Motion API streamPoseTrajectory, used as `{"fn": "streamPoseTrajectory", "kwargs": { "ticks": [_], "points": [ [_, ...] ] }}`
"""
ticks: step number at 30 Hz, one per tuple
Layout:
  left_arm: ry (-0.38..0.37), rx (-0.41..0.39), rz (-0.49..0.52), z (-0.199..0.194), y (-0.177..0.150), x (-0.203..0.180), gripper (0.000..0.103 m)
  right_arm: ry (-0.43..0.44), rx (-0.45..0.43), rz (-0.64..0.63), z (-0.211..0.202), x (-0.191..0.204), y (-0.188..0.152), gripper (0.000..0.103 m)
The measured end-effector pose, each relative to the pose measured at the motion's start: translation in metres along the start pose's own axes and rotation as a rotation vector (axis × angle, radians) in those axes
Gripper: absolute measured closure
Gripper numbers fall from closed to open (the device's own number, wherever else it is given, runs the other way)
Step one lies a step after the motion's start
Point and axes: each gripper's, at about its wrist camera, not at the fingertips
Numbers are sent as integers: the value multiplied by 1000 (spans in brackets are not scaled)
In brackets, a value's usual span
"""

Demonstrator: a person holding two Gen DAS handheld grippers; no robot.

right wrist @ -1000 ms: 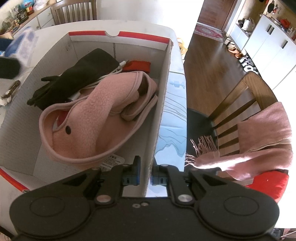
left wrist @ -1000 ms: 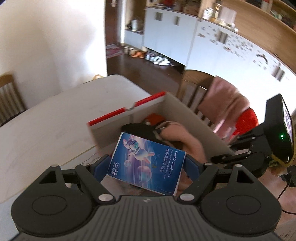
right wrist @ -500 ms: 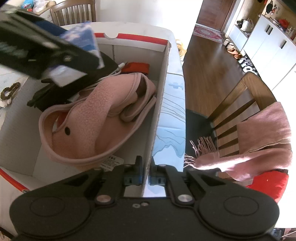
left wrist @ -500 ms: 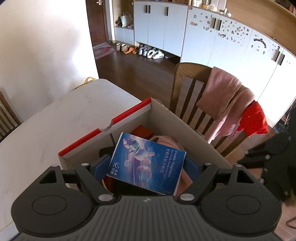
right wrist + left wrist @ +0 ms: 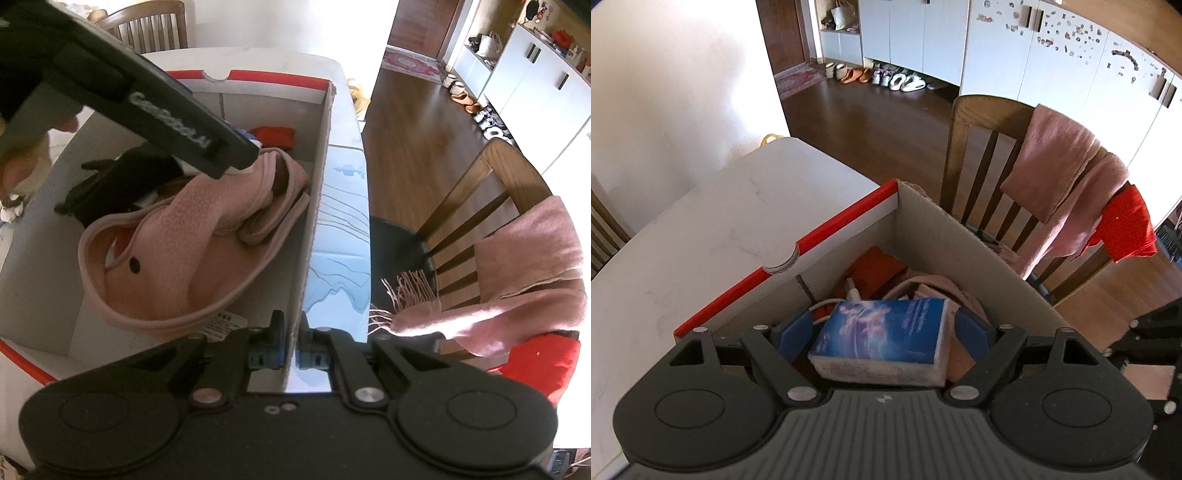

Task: Organize objects
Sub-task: 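Lift and carry the tissue pack with the left gripper into the box, then lower the tissue pack onto the glove and open the left gripper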

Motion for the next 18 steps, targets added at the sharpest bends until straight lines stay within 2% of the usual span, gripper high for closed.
{"fn": "streamPoseTrajectory", "kwargs": {
  "ticks": [7,18],
  "points": [
    [-4,31,-4,14,0,5,19,4,-1,7,0,-3,-1,99],
    [-24,30,-14,13,-6,7,19,4,-1,6,0,-3,-1,99]
  ]
}}
Point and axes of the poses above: each gripper's, at about its wrist camera, not at the fingertips, and z roughly the way its jaws point, x to its left, y to its top, and after that the axes turned 2 degrees about -y, right-handed
